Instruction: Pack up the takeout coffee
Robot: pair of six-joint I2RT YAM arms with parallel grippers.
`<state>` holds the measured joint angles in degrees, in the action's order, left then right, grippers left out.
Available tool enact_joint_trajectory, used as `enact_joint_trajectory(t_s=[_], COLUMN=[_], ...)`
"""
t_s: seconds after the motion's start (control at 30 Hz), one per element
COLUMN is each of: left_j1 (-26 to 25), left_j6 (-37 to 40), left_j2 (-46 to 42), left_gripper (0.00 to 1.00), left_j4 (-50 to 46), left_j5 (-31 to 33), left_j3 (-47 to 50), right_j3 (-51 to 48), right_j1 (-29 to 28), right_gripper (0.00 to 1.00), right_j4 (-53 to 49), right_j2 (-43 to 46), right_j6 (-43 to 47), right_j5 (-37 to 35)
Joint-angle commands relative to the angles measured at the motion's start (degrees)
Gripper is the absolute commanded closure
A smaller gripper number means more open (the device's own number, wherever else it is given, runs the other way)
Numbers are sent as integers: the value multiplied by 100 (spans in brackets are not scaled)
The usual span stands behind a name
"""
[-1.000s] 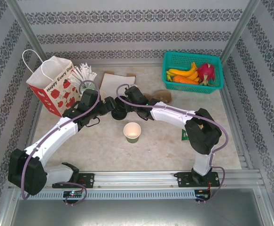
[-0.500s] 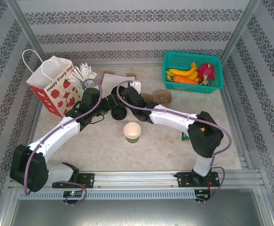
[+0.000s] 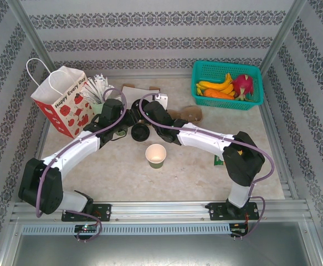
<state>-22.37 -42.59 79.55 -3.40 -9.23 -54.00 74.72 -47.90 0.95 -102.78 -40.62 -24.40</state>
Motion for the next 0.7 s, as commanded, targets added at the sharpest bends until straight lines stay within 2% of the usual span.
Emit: enact_joint_trajectory(t_s=[0.0, 0.47, 0.57, 0.67], left_j1=[39, 26, 31, 29], left_j6=[171, 484, 783, 1385], left_j2=[64, 65, 53, 15], left_gripper=[74, 100, 100, 100], left_j4=[189, 96, 76, 87], left_j5=[-83, -92, -8, 119], left_j3=[-206, -305, -365, -468], right_j3=[52, -90, -239, -427], right_j1=[-44, -46, -20, 172], right_gripper=[82, 79, 72, 56], right_j4=[122, 454, 648, 733], right_j2=[142, 287, 471, 762], right_j6=[-60, 27, 156, 121], right_j5=[-39, 104, 167, 567])
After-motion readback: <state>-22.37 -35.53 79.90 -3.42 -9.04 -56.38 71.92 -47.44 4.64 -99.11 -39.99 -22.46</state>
